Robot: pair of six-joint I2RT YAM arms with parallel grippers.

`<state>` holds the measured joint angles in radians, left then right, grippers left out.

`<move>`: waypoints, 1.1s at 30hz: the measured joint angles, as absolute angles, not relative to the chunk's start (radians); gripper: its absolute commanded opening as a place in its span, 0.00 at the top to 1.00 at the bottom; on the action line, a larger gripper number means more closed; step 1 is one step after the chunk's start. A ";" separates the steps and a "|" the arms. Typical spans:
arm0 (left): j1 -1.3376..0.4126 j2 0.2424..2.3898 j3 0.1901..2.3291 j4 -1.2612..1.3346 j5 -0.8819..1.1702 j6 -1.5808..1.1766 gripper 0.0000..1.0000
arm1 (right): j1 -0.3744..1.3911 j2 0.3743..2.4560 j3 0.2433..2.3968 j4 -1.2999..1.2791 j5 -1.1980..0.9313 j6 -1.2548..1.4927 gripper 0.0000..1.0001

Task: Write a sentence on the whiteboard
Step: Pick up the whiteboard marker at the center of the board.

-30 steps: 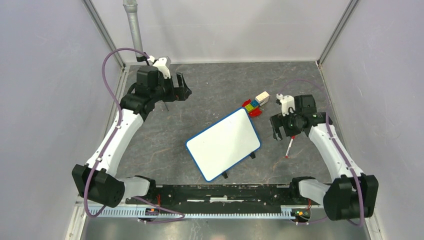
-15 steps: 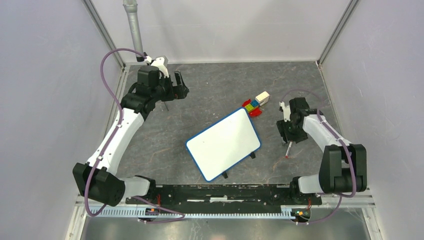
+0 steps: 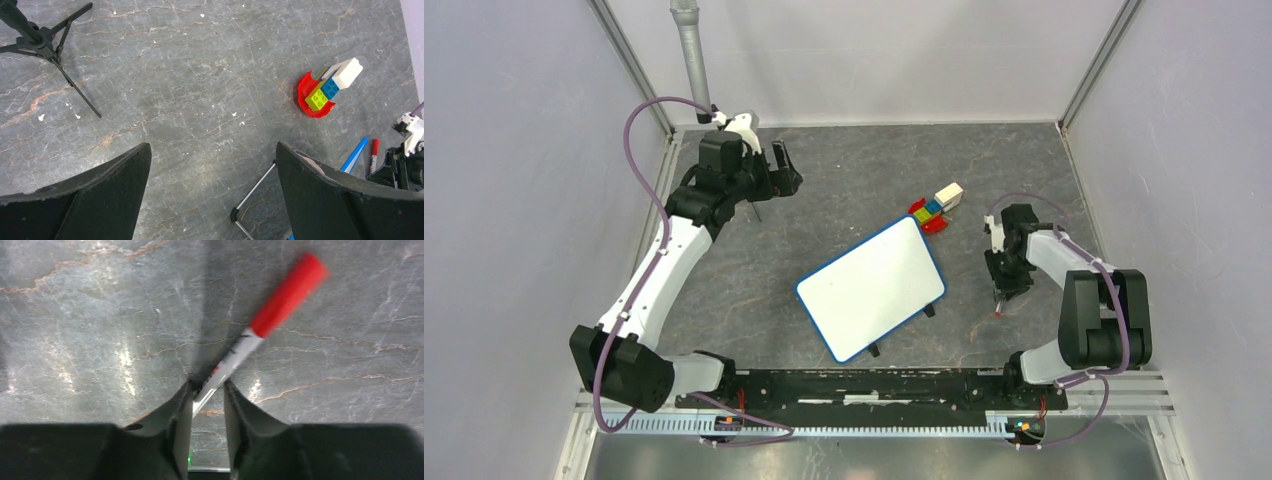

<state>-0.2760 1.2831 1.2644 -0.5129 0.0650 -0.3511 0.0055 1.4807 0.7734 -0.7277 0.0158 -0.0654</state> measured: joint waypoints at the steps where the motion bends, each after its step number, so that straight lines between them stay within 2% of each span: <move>1: -0.276 1.283 1.264 -0.513 0.073 -0.351 0.00 | 0.001 1.482 0.774 -0.726 0.015 -0.068 0.85; 3: -0.276 1.287 1.264 -0.513 0.093 -0.350 0.00 | -0.019 1.487 0.780 -0.724 0.016 -0.075 1.00; 11: -0.276 1.324 1.317 -0.573 0.248 -0.272 0.00 | -0.044 1.489 0.892 -0.715 -0.087 -0.219 1.00; 18: -0.276 1.345 1.480 -0.688 0.576 -0.104 0.00 | -0.033 1.448 1.201 -0.830 -0.418 -0.495 1.00; 22: -0.294 1.341 1.522 -0.733 0.740 0.015 0.00 | 0.033 1.446 1.357 -0.954 -0.577 -0.614 1.00; 25: -0.366 1.347 1.581 -0.841 0.728 0.156 0.00 | 0.124 1.431 1.385 -1.028 -0.667 -0.670 1.00; 29: -0.570 1.362 1.730 -1.010 0.627 0.417 0.02 | 0.256 1.401 1.379 -1.105 -0.756 -0.699 1.00; 33: -0.749 1.340 1.763 -1.123 0.524 0.657 0.06 | 0.333 1.384 1.377 -1.150 -0.836 -0.705 1.00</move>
<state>-0.7494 1.3396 1.7626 -1.1233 0.5240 0.6571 0.3332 1.3842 1.3769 -1.1503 -0.8356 -0.7052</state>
